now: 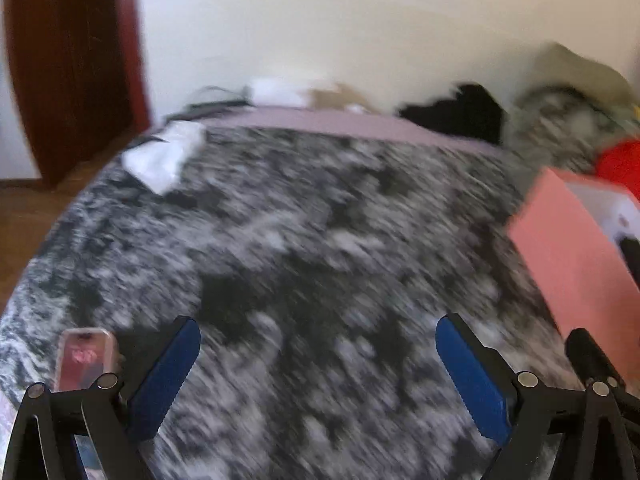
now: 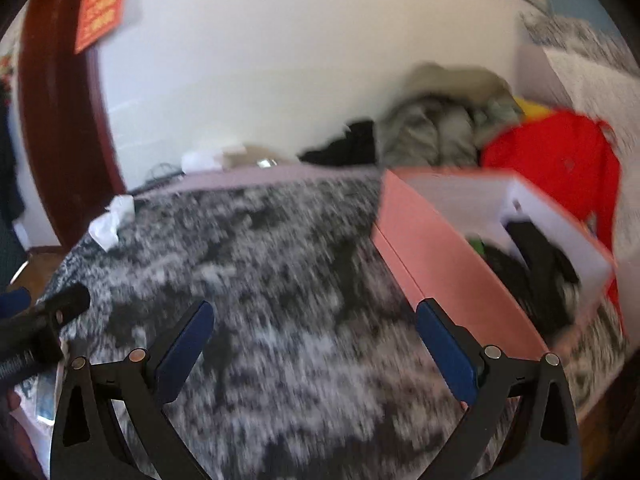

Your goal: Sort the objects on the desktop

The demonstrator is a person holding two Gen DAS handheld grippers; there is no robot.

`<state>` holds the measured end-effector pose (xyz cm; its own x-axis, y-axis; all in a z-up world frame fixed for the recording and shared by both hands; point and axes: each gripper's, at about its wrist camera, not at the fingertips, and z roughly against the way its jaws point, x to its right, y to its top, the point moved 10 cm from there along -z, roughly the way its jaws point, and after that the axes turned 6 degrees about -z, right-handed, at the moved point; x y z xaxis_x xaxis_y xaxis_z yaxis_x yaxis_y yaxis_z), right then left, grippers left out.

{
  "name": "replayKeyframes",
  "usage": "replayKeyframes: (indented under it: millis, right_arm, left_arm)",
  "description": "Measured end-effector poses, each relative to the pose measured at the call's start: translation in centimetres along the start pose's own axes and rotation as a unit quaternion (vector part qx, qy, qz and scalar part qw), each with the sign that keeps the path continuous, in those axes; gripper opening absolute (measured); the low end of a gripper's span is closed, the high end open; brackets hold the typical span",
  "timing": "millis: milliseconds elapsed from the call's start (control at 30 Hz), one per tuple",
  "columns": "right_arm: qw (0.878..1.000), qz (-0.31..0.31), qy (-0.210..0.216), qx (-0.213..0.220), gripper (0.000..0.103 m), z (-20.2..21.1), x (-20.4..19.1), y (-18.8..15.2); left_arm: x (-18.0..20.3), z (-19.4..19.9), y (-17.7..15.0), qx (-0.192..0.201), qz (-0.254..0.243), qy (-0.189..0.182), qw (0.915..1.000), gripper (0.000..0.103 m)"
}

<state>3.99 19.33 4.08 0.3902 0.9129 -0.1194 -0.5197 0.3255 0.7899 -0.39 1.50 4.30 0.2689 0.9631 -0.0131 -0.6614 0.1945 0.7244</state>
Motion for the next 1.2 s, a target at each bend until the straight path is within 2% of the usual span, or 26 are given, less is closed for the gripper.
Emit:
replayKeyframes:
  millis: [100, 233, 400, 533, 767, 1067, 1200]
  right_arm:
    - [0.999, -0.027, -0.027, -0.018, 0.102, 2.4, 3.3, -2.3]
    - [0.996, -0.054, -0.062, -0.038, 0.102, 6.1, 8.0, -5.4]
    - [0.989, -0.078, -0.12, -0.027, 0.102, 12.3, 14.2, -7.6]
    - [0.984, -0.089, -0.151, -0.009, 0.102, 17.0, 18.2, -8.2]
    - [0.978, -0.11, -0.179, 0.02, 0.102, 23.8, 23.5, -7.9]
    - [0.977, -0.12, -0.167, 0.045, 0.102, 28.6, 25.6, -6.3]
    - [0.977, -0.12, -0.168, 0.052, 0.103, 29.2, 25.3, -5.8]
  left_arm:
    - [3.6, 1.7, -2.2, 0.001, -0.058, -0.015, 0.9982, 0.098]
    - [8.6, 4.7, -4.8, 0.008, -0.111, -0.043, 0.9928, 0.098]
    - [14.5, 9.4, -7.2, 0.023, -0.155, -0.086, 0.9839, 0.098]
    - [17.8, 13.3, -8.6, 0.051, -0.17, -0.085, 0.9805, 0.102]
    - [22.0, 18.3, -9.5, 0.063, -0.179, -0.095, 0.9772, 0.102]
    - [23.3, 21.8, -8.7, 0.083, -0.16, -0.099, 0.9786, 0.102]
    - [23.4, 22.9, -8.2, 0.11, -0.17, -0.085, 0.9756, 0.102]
